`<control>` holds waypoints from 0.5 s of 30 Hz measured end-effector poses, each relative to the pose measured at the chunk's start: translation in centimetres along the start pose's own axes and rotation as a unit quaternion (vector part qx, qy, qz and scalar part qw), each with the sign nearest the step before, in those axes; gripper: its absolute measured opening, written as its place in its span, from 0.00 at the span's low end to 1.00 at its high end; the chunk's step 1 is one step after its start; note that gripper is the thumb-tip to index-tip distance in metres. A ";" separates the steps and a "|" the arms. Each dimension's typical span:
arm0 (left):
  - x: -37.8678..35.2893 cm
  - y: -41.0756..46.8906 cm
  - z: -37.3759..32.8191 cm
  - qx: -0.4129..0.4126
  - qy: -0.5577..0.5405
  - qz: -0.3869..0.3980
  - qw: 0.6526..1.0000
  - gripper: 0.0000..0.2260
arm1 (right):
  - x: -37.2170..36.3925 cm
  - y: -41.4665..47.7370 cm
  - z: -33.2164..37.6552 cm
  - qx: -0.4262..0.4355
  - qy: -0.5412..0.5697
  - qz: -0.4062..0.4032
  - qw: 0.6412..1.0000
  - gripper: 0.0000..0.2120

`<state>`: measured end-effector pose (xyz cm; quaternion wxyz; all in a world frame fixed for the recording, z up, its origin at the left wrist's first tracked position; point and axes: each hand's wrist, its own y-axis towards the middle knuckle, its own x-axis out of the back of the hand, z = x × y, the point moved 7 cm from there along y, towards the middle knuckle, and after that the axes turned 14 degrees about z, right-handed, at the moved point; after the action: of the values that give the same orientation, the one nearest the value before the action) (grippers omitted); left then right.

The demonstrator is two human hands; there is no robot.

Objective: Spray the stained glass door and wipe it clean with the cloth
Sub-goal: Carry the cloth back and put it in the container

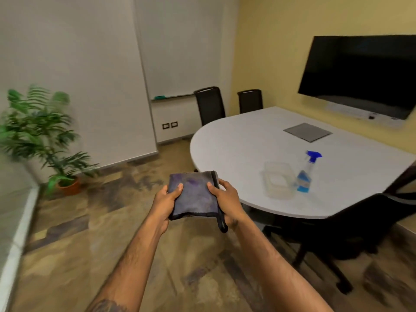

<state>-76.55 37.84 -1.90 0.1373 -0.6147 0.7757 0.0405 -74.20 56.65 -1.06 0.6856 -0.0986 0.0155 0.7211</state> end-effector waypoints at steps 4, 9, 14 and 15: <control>-5.3 5.2 1.6 0.011 0.007 0.025 1.000 0.12 | 6.5 2.0 0.3 -0.007 -0.005 -0.045 0.999 0.21; -12.5 11.9 3.3 0.011 0.017 0.058 0.998 0.07 | 15.3 5.6 1.4 -0.005 -0.016 -0.086 0.996 0.26; -18.6 17.7 5.2 0.028 0.027 0.072 0.997 0.11 | 23.0 8.5 2.5 -0.007 -0.007 -0.108 0.994 0.25; -19.8 18.7 5.5 0.029 0.031 0.076 0.996 0.11 | 24.4 9.0 2.8 -0.009 -0.002 -0.113 0.994 0.25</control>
<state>-89.65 62.26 -3.92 0.1277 -0.5510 0.8246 0.0091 -84.47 80.59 -3.33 0.7615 -0.1044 -0.0034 0.6397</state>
